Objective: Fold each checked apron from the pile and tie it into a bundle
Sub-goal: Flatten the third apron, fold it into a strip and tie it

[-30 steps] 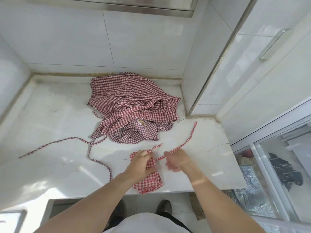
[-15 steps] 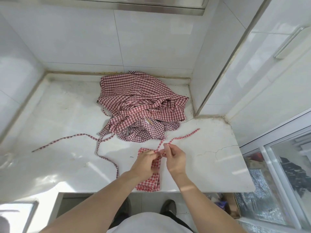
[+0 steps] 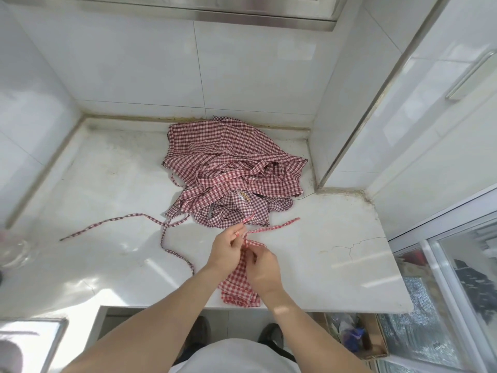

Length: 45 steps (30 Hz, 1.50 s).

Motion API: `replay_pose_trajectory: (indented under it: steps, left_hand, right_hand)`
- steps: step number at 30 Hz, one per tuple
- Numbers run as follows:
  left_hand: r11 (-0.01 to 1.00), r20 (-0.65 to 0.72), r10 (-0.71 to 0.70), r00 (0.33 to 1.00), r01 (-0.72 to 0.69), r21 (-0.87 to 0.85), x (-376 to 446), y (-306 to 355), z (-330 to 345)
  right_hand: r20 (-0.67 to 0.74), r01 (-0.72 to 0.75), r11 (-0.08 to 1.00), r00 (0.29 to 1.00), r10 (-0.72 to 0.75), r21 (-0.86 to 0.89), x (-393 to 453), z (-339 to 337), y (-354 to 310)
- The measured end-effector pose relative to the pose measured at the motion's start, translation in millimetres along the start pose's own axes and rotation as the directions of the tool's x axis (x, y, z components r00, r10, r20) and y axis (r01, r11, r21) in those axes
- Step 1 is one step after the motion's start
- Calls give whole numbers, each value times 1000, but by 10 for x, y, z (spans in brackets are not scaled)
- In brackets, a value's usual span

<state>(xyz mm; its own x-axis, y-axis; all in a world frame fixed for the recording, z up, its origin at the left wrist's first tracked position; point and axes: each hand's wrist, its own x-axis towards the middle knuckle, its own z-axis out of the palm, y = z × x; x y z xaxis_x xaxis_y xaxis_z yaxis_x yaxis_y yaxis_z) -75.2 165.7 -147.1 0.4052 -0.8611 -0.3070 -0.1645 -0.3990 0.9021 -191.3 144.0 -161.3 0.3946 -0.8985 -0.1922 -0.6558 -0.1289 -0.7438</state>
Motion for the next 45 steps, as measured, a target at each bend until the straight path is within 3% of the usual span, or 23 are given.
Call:
replay_pose_trajectory:
  steps: [2, 6, 11, 13, 15, 18, 22, 24, 27, 30, 32, 35, 37, 42, 45]
  left_hand:
    - [998, -44, 54, 998, -53, 26, -50, 26, 49]
    - [996, 84, 93, 992, -94, 2, -90, 95, 80]
    - [996, 275, 44, 961, -62, 58, -51, 174, -68]
    - [978, 315, 57, 948, -116, 173, -52, 237, -103]
    - [877, 303, 155, 940, -272, 397, -36, 272, -167]
    - [644, 303, 314, 900, -436, 628, 5, 265, -305]
    - [447, 345, 286, 894, -443, 777, 97, 180, -466]
    - [508, 332, 204, 921, -390, 768, 138, 113, -565]
    - [630, 258, -121, 958, -127, 766, 198, 30, -811]
    - [477, 182, -361, 915, 13, 879, 179, 35, -1015]
    - [439, 193, -312, 930, -39, 898, 156, 51, -1017]
    - [696, 288, -55, 956, -170, 698, 119, 98, -782]
    - [769, 339, 30, 940, -238, 593, 90, 126, -595]
    - [728, 301, 87, 950, -267, 632, 64, 46, -368]
    - [636, 242, 145, 959, -277, 720, 46, 24, -311]
  right_hand:
    - [68, -13, 995, 997, 20, -102, 69, -7, -56]
    - [203, -37, 992, 977, 61, -120, 131, -47, -89]
    - [154, -90, 995, 984, 85, 31, 172, -32, -84]
    - [140, -98, 994, 986, 89, 57, 173, 12, -95]
    - [128, -106, 990, 987, 94, 89, 195, 57, -71]
    - [168, -126, 983, 980, 103, 137, 232, 41, -61]
    - [225, -181, 970, 964, 143, 160, 256, -104, -149]
    - [236, -238, 953, 953, 191, 189, 278, -163, -171]
    - [256, -273, 943, 941, 221, 189, 319, -216, -191]
    - [332, -280, 945, 919, 212, 171, 319, -263, -219]
    - [382, -260, 954, 905, 188, 146, 316, -264, -252]
    - [417, -220, 969, 896, 155, 113, 310, -237, -286]
    - [409, -215, 971, 899, 156, 104, 326, -221, -283]
    - [307, -269, 949, 928, 210, 166, 354, -203, -216]
    - [238, -343, 910, 927, 289, 231, 363, -183, -215]
